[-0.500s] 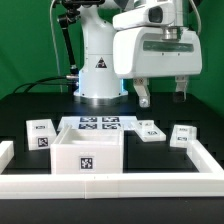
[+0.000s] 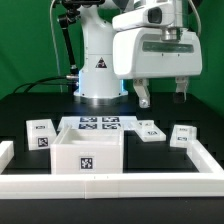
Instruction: Assemble cabinet
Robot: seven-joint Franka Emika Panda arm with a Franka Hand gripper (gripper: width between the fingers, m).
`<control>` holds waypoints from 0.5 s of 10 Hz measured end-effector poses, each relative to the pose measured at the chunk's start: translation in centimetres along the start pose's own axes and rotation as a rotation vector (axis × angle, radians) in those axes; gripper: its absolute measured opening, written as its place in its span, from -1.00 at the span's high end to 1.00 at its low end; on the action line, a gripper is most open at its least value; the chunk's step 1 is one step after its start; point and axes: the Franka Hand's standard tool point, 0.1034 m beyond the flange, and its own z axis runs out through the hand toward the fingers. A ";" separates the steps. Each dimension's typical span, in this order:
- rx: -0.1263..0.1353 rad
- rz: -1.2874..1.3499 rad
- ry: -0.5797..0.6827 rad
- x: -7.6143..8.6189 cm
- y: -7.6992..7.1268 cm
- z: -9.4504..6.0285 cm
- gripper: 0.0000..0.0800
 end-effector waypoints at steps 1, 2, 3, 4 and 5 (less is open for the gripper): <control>-0.008 -0.113 0.004 -1.0 0.4 0.1 -1.00; -0.021 -0.264 0.010 -2.0 0.9 -0.1 -1.00; -0.015 -0.349 0.000 -2.5 0.7 0.0 -1.00; -0.011 -0.421 -0.016 -2.6 0.2 0.2 -1.00; -0.010 -0.470 -0.030 -2.8 -0.1 0.4 -1.00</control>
Offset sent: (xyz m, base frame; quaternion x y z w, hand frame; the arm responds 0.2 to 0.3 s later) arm -0.0208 -0.0063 -0.0084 0.0035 -0.0732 -0.2272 0.9711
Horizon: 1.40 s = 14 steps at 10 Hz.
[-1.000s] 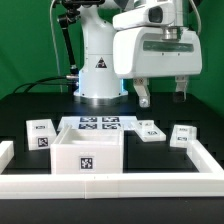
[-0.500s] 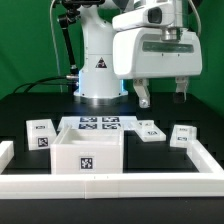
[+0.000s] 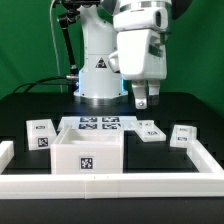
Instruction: Assemble cabinet
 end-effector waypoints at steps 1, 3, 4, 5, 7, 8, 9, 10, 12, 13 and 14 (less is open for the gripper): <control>0.000 0.010 0.001 -0.1 0.1 0.0 -1.00; 0.000 0.010 0.001 -0.1 0.1 0.0 -1.00; -0.016 -0.061 0.007 -0.4 0.1 0.0 -1.00; -0.031 -0.141 0.012 -1.4 -0.4 0.3 -1.00; -0.007 -0.145 -0.008 -3.5 -1.2 0.8 -1.00; 0.001 -0.126 -0.021 -5.0 -1.2 1.2 -1.00; 0.008 -0.106 -0.028 -6.0 -1.2 1.5 -1.00; 0.006 -0.112 -0.025 -5.5 -1.2 1.4 -1.00; 0.006 -0.111 -0.025 -5.5 -1.2 1.5 -1.00; 0.006 -0.111 -0.025 -5.5 -1.2 1.5 -1.00; 0.007 -0.111 -0.026 -5.6 -1.3 1.5 -1.00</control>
Offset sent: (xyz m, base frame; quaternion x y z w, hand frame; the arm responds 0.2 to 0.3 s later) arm 0.0000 0.0000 0.0000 0.0000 0.0000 0.0000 1.0000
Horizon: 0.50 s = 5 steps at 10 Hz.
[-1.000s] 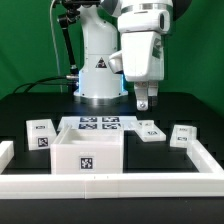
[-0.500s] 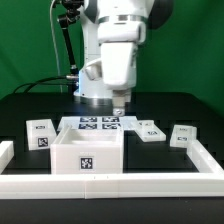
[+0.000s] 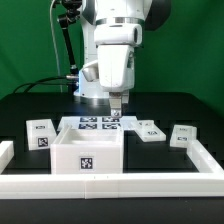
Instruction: Assemble cabinet
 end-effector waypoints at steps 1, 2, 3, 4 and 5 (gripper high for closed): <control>0.001 -0.020 0.000 -1.2 -1.1 0.5 -1.00; 0.023 -0.010 -0.007 -2.3 -2.4 0.9 -1.00; 0.043 0.000 -0.012 -3.1 -3.5 1.4 -1.00; 0.064 0.006 -0.016 -3.5 -4.5 1.9 -1.00; 0.077 0.009 -0.020 -3.7 -4.8 2.3 -1.00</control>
Offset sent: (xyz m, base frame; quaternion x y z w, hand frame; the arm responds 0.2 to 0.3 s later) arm -0.0447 -0.0187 -0.0279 0.0353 -0.0243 -0.0134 0.9990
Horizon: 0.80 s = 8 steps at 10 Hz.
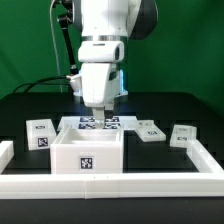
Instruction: Assemble cabinet
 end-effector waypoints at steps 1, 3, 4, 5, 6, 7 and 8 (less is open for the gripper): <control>-0.003 0.000 0.001 0.0 0.2 -0.1 -1.00; -0.002 -0.002 0.000 0.0 0.1 0.0 -1.00; 0.004 -0.007 0.001 0.1 -0.1 0.3 -1.00; 0.022 -0.008 0.000 0.1 -0.6 1.1 -1.00; 0.022 -0.003 0.004 0.2 -0.8 1.6 -1.00; 0.025 0.002 0.007 0.4 -1.1 2.1 -1.00; 0.033 -0.001 0.008 0.6 -1.5 2.5 -1.00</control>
Offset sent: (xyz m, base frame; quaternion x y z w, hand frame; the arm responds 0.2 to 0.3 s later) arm 0.0061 0.0086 -0.0055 0.0145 0.0077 -0.0550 0.9984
